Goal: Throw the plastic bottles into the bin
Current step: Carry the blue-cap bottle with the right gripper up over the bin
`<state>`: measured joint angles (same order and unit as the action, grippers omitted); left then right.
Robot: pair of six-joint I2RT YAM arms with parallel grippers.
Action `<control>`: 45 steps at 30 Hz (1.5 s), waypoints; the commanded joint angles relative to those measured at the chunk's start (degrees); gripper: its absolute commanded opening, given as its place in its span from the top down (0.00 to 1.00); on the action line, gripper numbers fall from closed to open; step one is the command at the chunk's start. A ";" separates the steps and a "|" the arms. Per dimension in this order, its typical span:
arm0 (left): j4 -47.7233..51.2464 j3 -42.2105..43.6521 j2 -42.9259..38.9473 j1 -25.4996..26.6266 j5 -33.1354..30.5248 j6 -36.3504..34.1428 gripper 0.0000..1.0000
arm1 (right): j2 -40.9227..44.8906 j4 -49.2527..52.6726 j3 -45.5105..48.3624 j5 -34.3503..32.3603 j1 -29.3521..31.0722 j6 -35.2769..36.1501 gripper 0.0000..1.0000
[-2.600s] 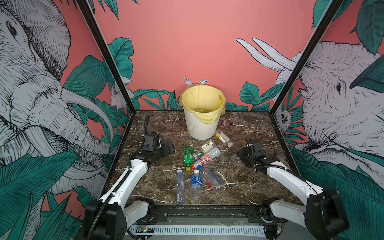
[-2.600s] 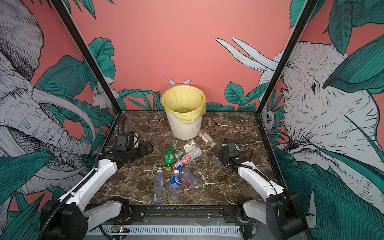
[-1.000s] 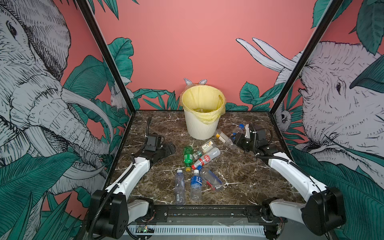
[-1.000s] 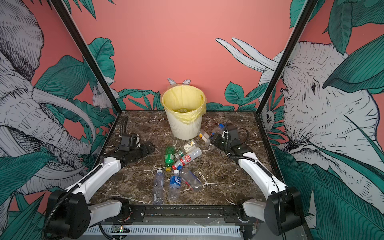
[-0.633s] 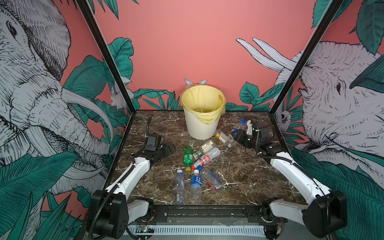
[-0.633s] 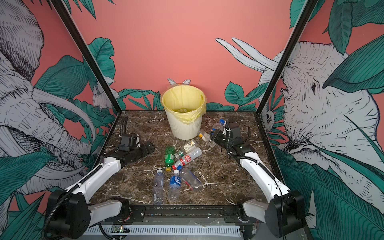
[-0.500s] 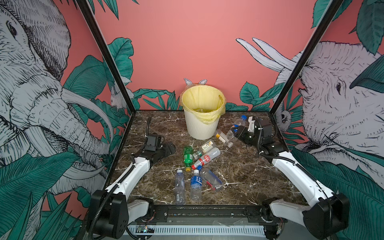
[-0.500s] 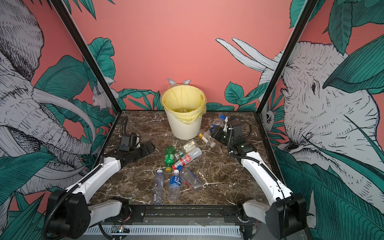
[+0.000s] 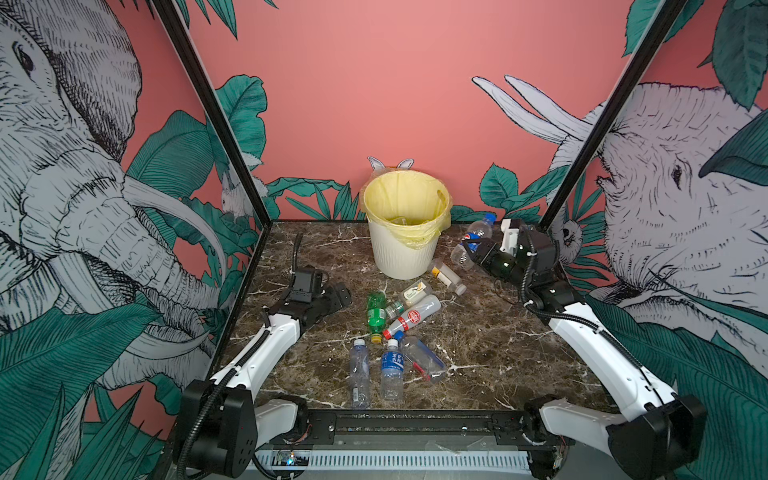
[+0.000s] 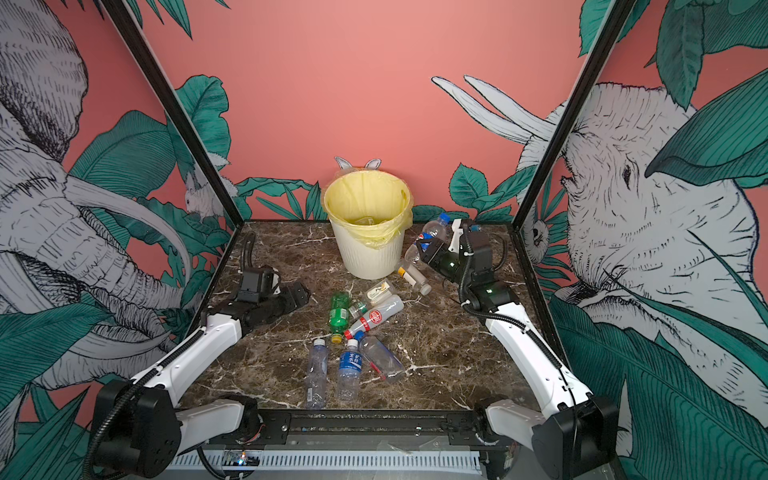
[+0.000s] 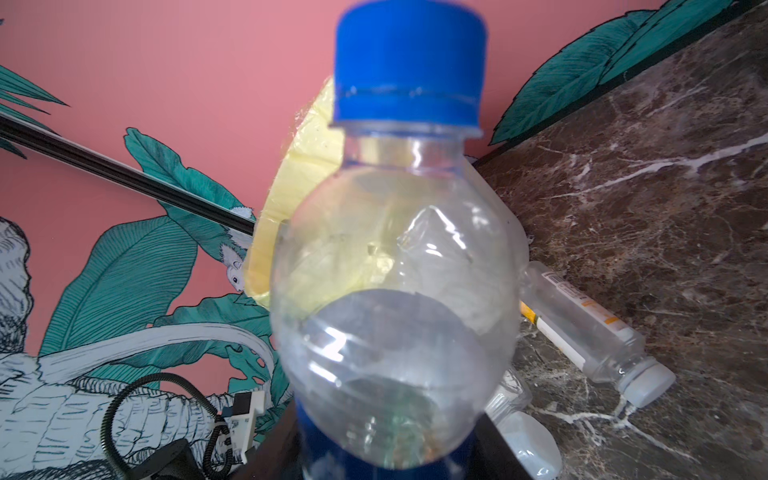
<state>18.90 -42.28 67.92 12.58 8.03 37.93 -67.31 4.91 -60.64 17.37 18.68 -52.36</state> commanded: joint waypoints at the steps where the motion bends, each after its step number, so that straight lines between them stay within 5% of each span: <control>1: -0.60 -0.51 -1.08 -0.35 -0.23 0.33 0.01 | -0.34 -5.53 -1.58 2.30 -0.27 -1.79 0.52; 16: -1.30 -0.02 -0.59 -0.35 0.53 0.56 0.01 | 0.68 -13.19 0.80 8.12 -0.25 -6.36 0.52; 34: -1.83 1.23 -0.93 -0.33 0.32 -0.14 0.01 | 11.03 -10.44 9.76 6.58 -0.22 0.79 0.51; 40: -1.69 1.42 -1.29 -0.34 0.50 -0.49 0.01 | 5.84 -12.67 4.30 7.64 0.34 -0.05 0.51; 45: -1.59 1.16 -1.56 -0.36 0.76 -0.58 0.01 | -5.41 -10.79 -10.17 6.79 4.11 1.83 0.51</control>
<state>17.61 -41.80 67.85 12.58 8.43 37.69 -68.82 -3.44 -63.51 24.29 20.73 -52.27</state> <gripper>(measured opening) 0.994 0.496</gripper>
